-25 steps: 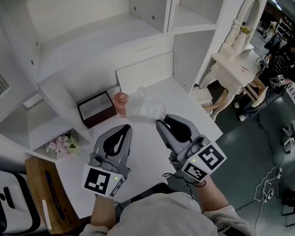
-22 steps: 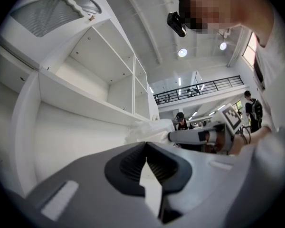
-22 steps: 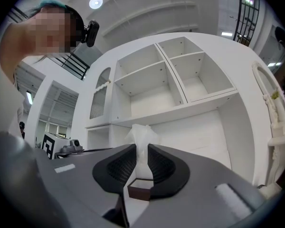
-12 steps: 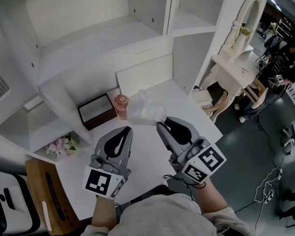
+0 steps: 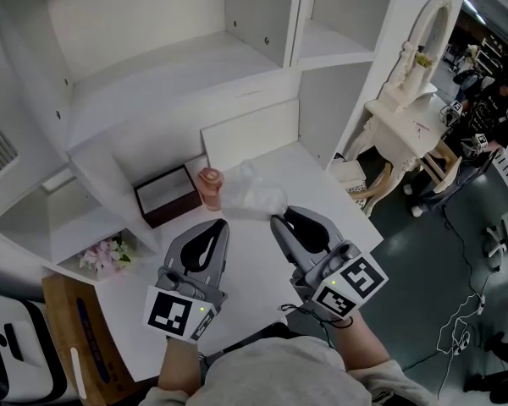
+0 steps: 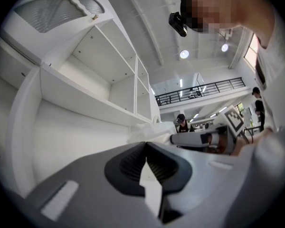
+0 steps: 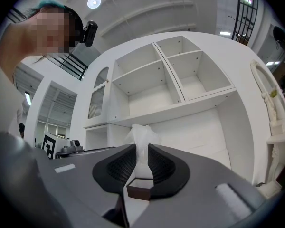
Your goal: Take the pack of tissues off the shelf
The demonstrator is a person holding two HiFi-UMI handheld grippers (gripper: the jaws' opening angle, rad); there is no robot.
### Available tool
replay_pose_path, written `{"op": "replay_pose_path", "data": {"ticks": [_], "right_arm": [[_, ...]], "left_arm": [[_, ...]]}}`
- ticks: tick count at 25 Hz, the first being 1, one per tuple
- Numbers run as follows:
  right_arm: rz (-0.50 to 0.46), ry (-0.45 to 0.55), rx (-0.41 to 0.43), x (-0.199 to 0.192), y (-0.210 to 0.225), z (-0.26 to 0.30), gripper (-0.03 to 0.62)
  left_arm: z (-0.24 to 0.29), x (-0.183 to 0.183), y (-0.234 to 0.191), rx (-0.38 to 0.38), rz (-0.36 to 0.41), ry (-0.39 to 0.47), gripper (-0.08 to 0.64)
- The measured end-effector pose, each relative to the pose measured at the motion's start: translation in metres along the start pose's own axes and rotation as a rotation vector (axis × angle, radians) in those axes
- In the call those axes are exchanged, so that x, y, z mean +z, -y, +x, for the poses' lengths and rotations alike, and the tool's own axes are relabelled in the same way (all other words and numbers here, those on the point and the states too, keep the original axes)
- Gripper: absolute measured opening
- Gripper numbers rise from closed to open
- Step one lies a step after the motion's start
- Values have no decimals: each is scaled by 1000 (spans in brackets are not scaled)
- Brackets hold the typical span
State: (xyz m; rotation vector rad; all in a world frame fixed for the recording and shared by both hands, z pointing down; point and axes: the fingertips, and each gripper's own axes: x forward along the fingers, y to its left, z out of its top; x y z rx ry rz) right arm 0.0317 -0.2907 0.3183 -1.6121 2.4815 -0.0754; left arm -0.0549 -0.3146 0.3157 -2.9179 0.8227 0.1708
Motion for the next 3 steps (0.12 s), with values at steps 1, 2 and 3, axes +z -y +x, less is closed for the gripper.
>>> {"op": "replay_pose_path", "data": {"ticks": [1,2,3], "right_arm": [[-1,1,0,0,0,0,74],[-3,1,-1,0,1,0,75],[-4,1,-2,0,1,1,75]], "left_arm": [[0,0,0,0,0,2,2],[1,0,-1,0,-1,3,2],[1,0,-1,0,-1,5,2]]}}
